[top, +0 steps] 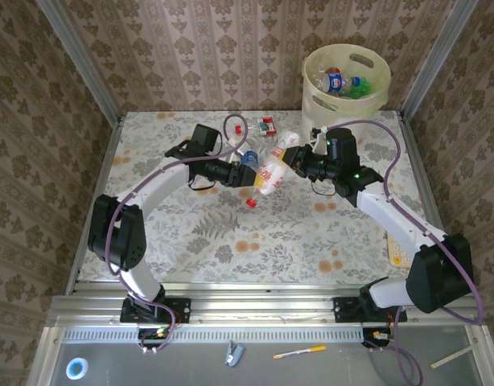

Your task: Throw the plastic bottles in the bin

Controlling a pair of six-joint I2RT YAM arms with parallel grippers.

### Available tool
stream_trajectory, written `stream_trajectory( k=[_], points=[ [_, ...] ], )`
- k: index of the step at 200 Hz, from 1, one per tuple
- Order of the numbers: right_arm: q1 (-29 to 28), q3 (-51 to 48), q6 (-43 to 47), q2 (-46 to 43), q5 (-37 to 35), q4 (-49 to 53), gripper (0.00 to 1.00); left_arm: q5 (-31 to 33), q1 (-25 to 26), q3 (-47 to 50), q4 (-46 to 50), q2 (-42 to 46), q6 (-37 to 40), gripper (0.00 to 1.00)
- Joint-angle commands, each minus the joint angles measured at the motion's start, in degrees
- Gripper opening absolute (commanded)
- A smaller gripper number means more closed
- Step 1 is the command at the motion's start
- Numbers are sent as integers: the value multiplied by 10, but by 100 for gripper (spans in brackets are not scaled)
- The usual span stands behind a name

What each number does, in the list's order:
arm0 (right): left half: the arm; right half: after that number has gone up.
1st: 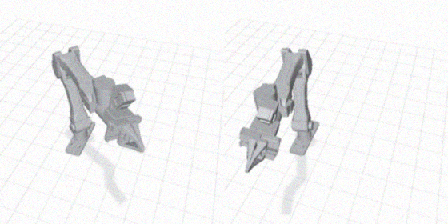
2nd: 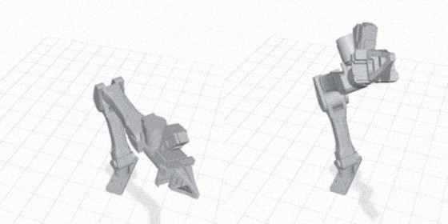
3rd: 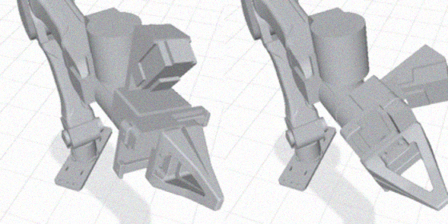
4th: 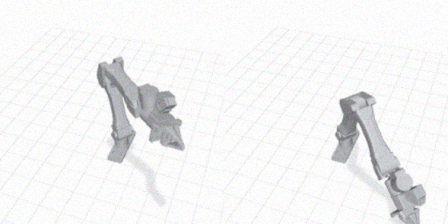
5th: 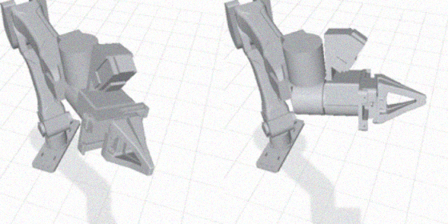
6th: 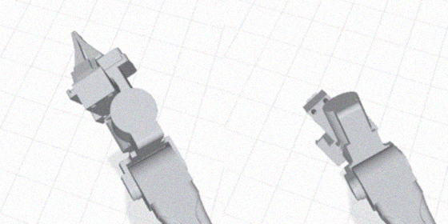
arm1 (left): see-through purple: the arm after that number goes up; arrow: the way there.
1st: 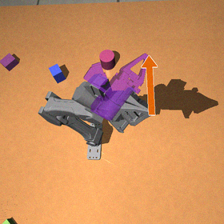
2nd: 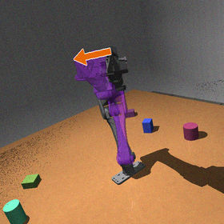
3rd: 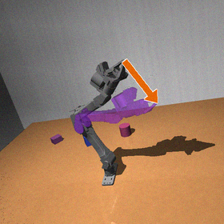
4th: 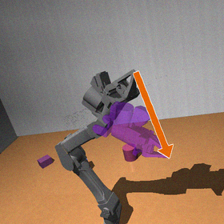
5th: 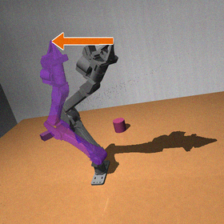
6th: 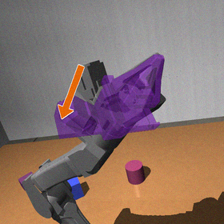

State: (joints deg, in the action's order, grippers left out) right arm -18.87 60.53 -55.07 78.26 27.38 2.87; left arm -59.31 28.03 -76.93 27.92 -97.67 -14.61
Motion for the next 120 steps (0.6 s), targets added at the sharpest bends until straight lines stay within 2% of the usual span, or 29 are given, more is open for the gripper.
stream_trajectory(
  k=[1, 10, 15, 20, 26, 51, 120],
  points=[
    [7, -10, -9, -16, -22, 12, 9, 17, -8, -25, -1, 12, 18, 70],
    [10, -14, -14, -19, -30, 23, 3, 18, -15, -23, -20, 17, 1, 80],
    [13, -19, -17, -22, -34, 28, 2, 18, -15, -24, -32, 20, -9, 95],
    [16, -25, -23, -23, -38, 33, 1, 20, -15, -25, -44, 23, -18, 99],
    [20, -33, -30, -28, -43, 35, 0, 22, -35, -28, -54, 25, -27, 100],
    [43, -80, -64, -56, -64, 39, 0, 44, -51, -51, -68, 37, -39, 100],
    [129, -214, -125, -180, -112, 111, 0, 134, -61, -95, -76, 70, -23, 100]
  ],
)
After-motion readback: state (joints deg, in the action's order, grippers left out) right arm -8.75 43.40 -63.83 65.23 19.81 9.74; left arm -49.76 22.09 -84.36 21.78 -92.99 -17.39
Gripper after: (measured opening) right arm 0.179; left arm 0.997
